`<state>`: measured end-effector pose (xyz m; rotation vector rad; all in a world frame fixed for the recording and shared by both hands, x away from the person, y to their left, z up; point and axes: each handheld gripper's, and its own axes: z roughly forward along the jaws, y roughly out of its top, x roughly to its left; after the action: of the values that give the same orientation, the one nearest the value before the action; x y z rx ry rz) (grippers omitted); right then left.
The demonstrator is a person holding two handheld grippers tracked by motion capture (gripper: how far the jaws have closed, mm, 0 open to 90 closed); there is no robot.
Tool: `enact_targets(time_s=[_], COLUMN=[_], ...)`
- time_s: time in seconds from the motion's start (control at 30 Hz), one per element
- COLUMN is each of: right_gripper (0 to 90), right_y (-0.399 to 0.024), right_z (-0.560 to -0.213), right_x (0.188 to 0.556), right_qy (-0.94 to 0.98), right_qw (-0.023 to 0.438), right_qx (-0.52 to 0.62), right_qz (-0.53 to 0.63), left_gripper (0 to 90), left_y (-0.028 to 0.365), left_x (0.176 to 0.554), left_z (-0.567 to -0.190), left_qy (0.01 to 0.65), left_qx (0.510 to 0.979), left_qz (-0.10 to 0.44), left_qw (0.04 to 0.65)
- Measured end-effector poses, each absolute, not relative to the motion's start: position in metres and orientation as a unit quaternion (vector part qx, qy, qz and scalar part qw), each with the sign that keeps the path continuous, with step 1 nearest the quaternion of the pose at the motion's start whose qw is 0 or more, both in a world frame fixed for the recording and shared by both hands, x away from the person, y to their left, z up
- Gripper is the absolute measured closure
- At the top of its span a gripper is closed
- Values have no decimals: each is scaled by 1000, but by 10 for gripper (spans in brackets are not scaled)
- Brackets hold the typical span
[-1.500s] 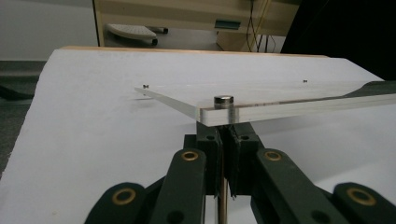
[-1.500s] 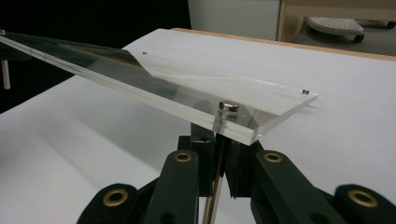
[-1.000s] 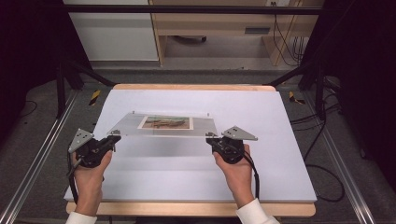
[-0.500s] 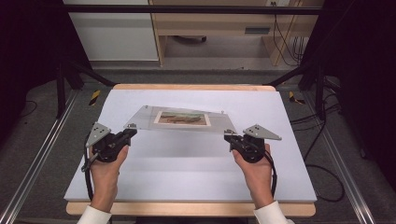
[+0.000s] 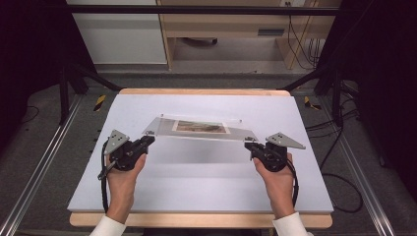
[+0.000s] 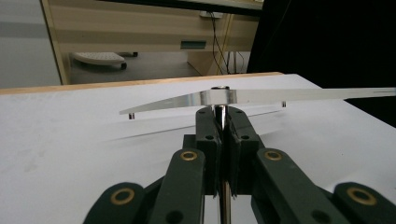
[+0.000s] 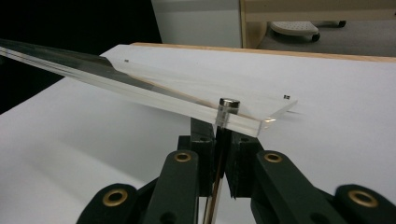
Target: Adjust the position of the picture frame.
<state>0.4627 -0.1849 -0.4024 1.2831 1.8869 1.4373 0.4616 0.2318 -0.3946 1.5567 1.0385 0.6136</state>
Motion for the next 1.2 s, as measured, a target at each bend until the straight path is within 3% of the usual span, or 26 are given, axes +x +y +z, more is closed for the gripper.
enact_targets(time_s=[1.2], right_gripper=[829], right_y=[-203], right_z=[-406], right_x=[478], right_qy=[685], right_qw=[225], right_qx=[478], right_qz=[502], left_gripper=[831], left_y=[212], left_x=[484], left_z=[-407], left_qy=[435], left_qx=[668], left_qz=[256], left_qw=[546])
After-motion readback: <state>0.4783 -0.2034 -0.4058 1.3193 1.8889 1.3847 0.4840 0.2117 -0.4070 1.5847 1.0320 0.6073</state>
